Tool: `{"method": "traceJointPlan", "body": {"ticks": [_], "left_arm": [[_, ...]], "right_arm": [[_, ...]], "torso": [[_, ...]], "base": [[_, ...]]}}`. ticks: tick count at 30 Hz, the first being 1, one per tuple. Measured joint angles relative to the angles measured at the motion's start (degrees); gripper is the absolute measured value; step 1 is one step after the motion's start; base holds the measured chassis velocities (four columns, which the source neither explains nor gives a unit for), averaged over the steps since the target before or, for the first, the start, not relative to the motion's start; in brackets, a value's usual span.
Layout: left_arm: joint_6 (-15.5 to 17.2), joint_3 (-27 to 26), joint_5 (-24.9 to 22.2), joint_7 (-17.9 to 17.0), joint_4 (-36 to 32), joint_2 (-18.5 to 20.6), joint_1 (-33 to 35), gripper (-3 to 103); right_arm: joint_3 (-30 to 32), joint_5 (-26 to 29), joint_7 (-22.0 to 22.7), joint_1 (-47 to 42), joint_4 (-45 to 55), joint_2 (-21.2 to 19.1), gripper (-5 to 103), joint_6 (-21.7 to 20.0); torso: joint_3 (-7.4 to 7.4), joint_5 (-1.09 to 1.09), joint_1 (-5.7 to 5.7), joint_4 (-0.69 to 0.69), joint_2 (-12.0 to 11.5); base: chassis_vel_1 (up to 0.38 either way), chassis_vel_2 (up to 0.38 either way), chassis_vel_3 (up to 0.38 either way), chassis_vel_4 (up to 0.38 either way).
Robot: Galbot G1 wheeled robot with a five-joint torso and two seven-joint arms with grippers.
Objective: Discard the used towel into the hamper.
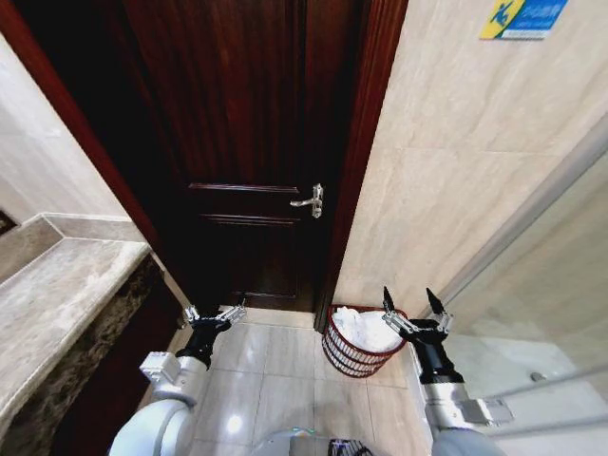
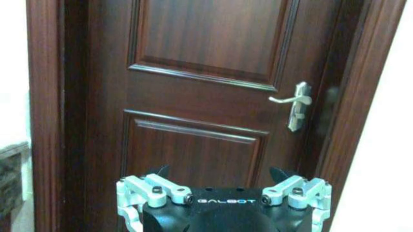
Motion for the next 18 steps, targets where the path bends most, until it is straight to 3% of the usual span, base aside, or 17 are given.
{"method": "traceJointPlan", "body": {"ticks": [7, 18], "left_arm": [[0.0, 0.0, 0.0, 0.0, 0.0, 0.0, 0.0, 100], [0.0, 0.0, 0.0, 0.0, 0.0, 0.0, 0.0, 100]], "right_arm": [[0.0, 0.0, 0.0, 0.0, 0.0, 0.0, 100, 0.0], [0.0, 0.0, 0.0, 0.0, 0.0, 0.0, 100, 0.0]], "torso": [[0.01, 0.00, 0.02, 0.00, 0.0], [-0.01, 0.03, -0.03, 0.00, 0.0]], "base": [[0.204, -0.206, -0.217, 0.220], [0.312, -0.307, -0.303, 0.294]]}}
